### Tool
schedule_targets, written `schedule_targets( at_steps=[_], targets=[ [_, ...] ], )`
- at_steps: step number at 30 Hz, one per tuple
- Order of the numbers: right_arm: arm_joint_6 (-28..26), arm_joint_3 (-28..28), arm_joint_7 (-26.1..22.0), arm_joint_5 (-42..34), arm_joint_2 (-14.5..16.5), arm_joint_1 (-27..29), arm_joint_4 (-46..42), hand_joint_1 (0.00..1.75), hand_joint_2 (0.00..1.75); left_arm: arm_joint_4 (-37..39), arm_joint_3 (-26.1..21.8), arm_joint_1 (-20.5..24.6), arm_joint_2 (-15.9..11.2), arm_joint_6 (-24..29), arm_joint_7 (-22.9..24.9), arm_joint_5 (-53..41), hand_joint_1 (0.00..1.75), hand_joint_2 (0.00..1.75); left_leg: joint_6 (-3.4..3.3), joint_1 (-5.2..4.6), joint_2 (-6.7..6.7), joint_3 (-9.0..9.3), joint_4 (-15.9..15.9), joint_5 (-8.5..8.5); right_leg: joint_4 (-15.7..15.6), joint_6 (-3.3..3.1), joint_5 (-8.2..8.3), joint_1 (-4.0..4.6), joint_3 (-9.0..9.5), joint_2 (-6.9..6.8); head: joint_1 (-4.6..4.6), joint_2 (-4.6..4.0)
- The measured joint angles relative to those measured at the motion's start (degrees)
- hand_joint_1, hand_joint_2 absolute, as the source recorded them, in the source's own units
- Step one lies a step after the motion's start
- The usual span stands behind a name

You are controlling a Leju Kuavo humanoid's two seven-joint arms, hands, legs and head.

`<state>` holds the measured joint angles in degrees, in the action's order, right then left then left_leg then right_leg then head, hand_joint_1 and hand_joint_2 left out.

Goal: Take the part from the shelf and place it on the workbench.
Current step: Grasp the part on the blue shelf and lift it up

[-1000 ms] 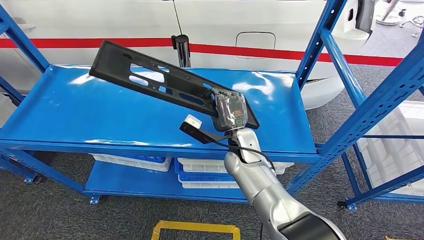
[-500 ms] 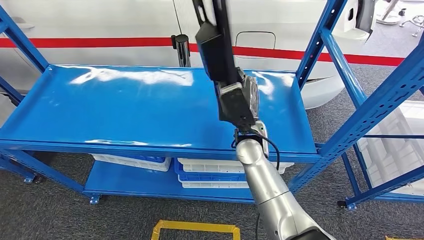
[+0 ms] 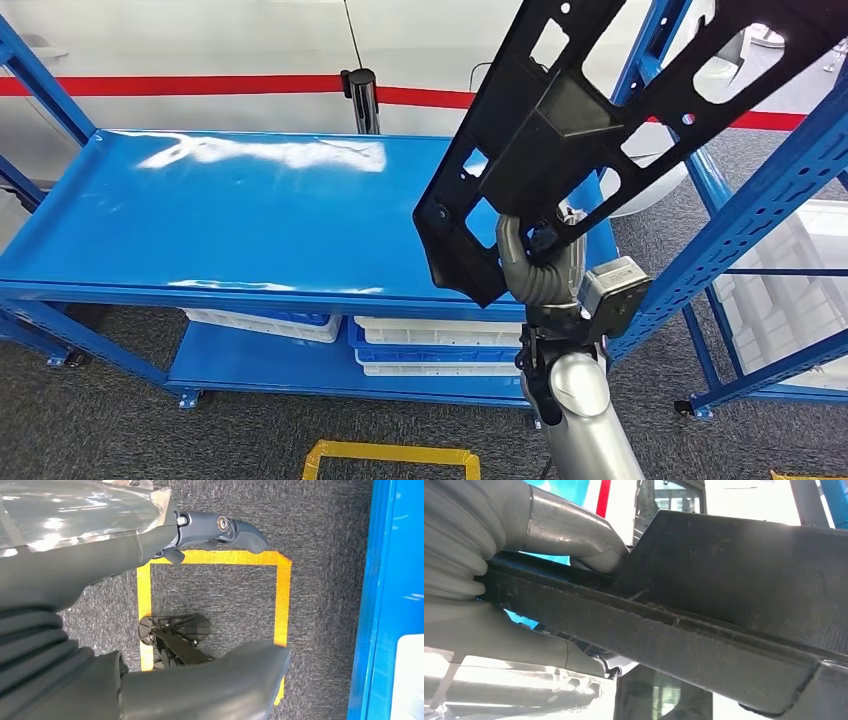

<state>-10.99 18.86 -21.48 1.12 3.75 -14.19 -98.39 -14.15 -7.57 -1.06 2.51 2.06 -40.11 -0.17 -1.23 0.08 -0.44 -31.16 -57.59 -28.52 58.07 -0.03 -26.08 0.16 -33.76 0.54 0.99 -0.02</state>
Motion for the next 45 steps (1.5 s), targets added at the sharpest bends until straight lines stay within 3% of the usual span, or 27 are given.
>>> schedule_targets(
  at_steps=[6, 20, 27, 31, 33, 35, 37, 38, 40, 41, 43, 45],
  targets=[
    [1.5, 2.1, -0.8, 0.9, -2.1, 3.2, -4.4, 1.75, 1.75, -1.4, -0.6, -0.6, 0.1, 3.2, 0.0, 0.0, 0.0, 1.75, 0.0, 0.01, 0.01, 0.0, 0.0, 0.01, 0.0, 0.0, 0.01, 0.01, 0.03, 0.02, 0.0, 0.0],
    [1.8, 7.7, 0.1, 3.8, -6.4, 4.8, -5.4, 1.75, 1.75, -0.8, -2.8, -1.0, 0.5, 4.1, 0.0, 0.1, 0.0, 1.75, -0.03, -0.03, 0.0, 0.0, 0.0, -0.01, 0.0, 0.01, 0.01, -0.06, 0.03, 0.0, -0.01, 0.0],
    [1.7, 9.7, 0.2, 4.2, -8.2, 5.7, -5.5, 1.75, 1.75, -0.8, -3.5, -1.0, 0.5, 3.7, 0.0, 0.6, 0.0, 1.75, -0.63, -0.35, 0.0, -0.08, -0.2, -0.27, -0.1, 0.13, 0.05, -0.51, 0.05, 0.02, 0.02, 0.0],
    [1.7, 10.0, 0.2, 4.2, -8.9, 5.8, -5.5, 1.75, 1.75, -0.8, -4.0, -1.0, 0.6, 3.5, 0.0, 0.6, 0.0, 1.75, -1.79, -0.21, 0.17, 0.61, 1.0, 0.94, -0.1, 1.05, -0.03, -0.51, 0.07, -0.02, 0.0, 0.0],
    [1.6, 10.1, 0.1, 4.2, -9.3, 5.9, -5.5, 1.75, 1.75, -0.8, -4.1, -1.0, 0.8, 3.4, 0.0, 0.7, 0.0, 1.75, -2.25, 0.28, 0.42, 1.12, 2.1, 1.83, 3.4, 0.96, -2.36, -0.41, -1.42, -0.1, -0.17, 0.0],
    [1.4, 10.2, 0.0, 4.2, -9.9, 6.4, -5.5, 1.75, 1.75, -0.7, -4.2, -1.1, 0.9, 3.3, 0.0, 0.6, 0.0, 1.75, -2.35, 0.33, 0.52, 1.01, 2.3, 2.0, 10.7, 0.88, -5.76, -0.77, -4.34, -0.13, -0.28, 0.0],
    [0.9, 10.2, -0.3, 4.3, -10.4, 7.4, -5.5, 1.75, 1.75, -0.7, -4.2, -1.1, 1.0, 3.0, 0.0, 0.6, 0.0, 1.75, -2.22, 0.45, 0.54, 0.87, 2.2, 2.03, 14.8, 1.62, -6.94, -1.29, -5.68, -0.15, -0.3, 0.0],
    [0.7, 10.2, -0.5, 4.4, -10.7, 7.9, -5.5, 1.75, 1.75, -0.6, -4.2, -1.1, 1.1, 2.9, 0.0, 0.6, 0.0, 1.75, -2.06, 0.57, 0.53, 0.83, 2.1, 2.02, 13.6, 2.34, -6.16, -1.6, -4.76, -0.19, -0.32, 0.0],
    [0.4, 10.2, -0.8, 4.5, -11.1, 8.6, -5.6, 1.75, 1.75, -0.5, -4.2, -1.1, 1.3, 2.6, 0.0, 0.6, 0.0, 1.75, -1.41, 0.89, 0.51, 0.7, 1.6, 1.78, 6.0, 3.86, -3.61, -2.35, -0.46, -0.45, -0.37, 0.0],
    [0.3, 10.2, -0.9, 4.5, -11.2, 9.0, -5.7, 1.75, 1.75, -0.5, -4.2, -1.1, 1.3, 2.5, 0.0, 0.6, 0.0, 1.75, -0.93, 0.95, 0.45, 0.47, 1.3, 1.61, 2.7, 4.18, -2.58, -2.33, 1.53, -0.39, -0.45, 0.0],
    [0.0, 10.1, -1.1, 4.6, -11.4, 9.7, -6.2, 1.75, 1.75, -0.5, -4.3, -1.0, 1.3, 2.2, 0.0, 0.6, 0.0, 1.75, -0.13, 0.79, 0.27, 0.07, 0.4, 1.37, 0.1, 3.82, -2.13, -2.16, 3.04, -0.12, -0.59, 0.0],
    [-0.3, 10.1, -1.2, 4.8, -11.6, 10.3, -6.7, 1.75, 1.75, -0.5, -4.3, -1.1, 1.3, 1.8, 0.0, 0.5, 0.0, 1.75, 0.39, 0.84, 0.11, -0.29, -0.1, 1.33, 0.4, 3.02, -2.02, -2.19, 2.6, 0.09, -0.48, 0.0]
  ],
)
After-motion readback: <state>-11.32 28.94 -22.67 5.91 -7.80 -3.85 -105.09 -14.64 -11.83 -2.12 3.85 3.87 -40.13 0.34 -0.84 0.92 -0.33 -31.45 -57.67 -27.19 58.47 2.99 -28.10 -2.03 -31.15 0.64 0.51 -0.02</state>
